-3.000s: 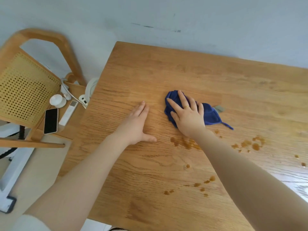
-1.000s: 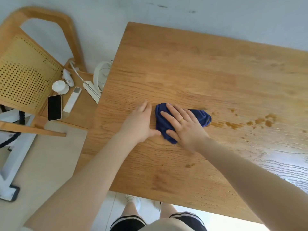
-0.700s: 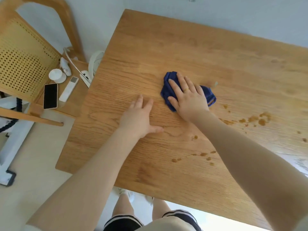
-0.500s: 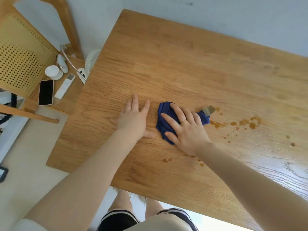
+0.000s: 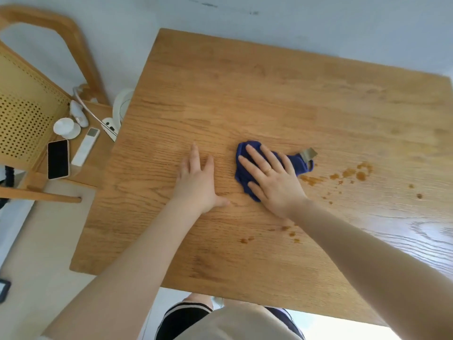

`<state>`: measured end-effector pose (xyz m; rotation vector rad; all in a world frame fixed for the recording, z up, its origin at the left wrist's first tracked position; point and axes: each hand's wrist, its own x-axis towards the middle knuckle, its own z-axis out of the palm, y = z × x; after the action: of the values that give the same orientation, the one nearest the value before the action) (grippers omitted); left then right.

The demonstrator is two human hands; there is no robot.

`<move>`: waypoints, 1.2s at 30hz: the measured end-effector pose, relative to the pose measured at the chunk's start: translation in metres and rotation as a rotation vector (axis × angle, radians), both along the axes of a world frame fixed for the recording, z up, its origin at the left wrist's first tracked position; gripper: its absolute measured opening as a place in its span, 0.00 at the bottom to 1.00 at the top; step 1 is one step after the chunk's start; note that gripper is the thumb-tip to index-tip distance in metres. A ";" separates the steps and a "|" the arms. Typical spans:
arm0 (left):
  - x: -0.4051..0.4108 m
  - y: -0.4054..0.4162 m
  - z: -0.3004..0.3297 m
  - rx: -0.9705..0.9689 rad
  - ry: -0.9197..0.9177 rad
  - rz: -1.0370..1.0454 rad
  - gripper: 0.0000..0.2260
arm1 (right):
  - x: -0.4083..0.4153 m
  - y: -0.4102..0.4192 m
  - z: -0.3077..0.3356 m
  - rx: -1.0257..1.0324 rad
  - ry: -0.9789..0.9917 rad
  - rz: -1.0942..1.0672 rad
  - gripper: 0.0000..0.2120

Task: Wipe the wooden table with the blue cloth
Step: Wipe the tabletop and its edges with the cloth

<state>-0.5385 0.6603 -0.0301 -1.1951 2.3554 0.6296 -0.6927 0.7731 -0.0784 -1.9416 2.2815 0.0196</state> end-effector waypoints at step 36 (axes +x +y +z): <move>-0.067 -0.020 -0.011 -0.035 0.030 -0.378 0.55 | -0.010 0.012 -0.002 -0.012 -0.047 -0.528 0.25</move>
<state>-0.6051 0.6399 -0.0408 -0.7242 2.5322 0.4804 -0.7029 0.7855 -0.0806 -1.2699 2.6832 -0.0962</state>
